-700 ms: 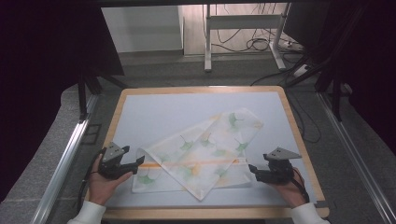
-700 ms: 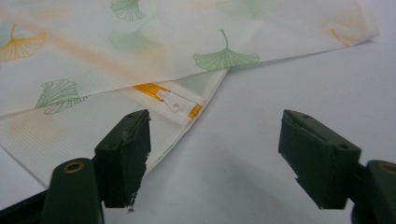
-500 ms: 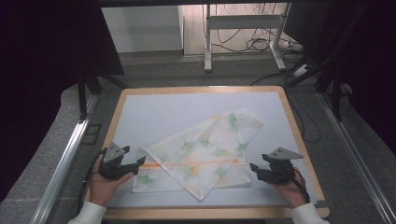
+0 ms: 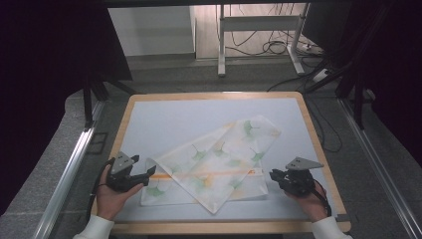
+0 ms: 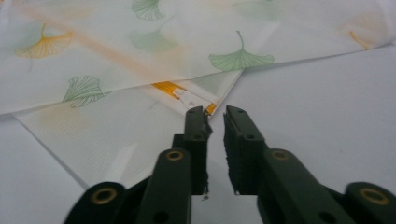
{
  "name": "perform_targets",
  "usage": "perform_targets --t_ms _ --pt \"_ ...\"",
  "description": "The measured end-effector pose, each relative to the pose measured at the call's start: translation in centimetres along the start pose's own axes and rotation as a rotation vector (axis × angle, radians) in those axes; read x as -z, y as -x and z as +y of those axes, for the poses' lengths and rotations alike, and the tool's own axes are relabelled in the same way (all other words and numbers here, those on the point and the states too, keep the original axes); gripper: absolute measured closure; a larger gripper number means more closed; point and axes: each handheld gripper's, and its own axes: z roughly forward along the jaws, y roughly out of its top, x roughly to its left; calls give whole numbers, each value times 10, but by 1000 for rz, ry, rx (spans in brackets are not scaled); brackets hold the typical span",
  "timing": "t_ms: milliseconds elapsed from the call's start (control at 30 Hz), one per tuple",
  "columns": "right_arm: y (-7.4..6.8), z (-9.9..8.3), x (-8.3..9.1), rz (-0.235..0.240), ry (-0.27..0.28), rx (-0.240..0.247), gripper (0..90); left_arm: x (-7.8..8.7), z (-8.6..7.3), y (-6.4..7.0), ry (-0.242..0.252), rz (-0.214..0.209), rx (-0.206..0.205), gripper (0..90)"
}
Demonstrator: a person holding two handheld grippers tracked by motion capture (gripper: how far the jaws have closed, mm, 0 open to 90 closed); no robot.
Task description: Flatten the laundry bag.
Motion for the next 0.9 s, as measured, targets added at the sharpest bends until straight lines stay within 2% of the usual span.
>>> perform_targets --t_ms 33,133,333,500,900 --pt "0 0 0 3 -1 3 835 0 1 2 -4 -3 -7 272" --pt "-1 1 0 6 1 10 870 -2 4 8 -4 -53 -1 268" --pt "-3 2 -1 3 -1 14 885 -3 6 12 7 -117 7 264" --pt "-3 3 -1 4 1 19 890 -3 7 14 7 -132 10 264" --pt "-13 8 -4 40 11 39 891 -9 10 24 -9 -155 -16 256"
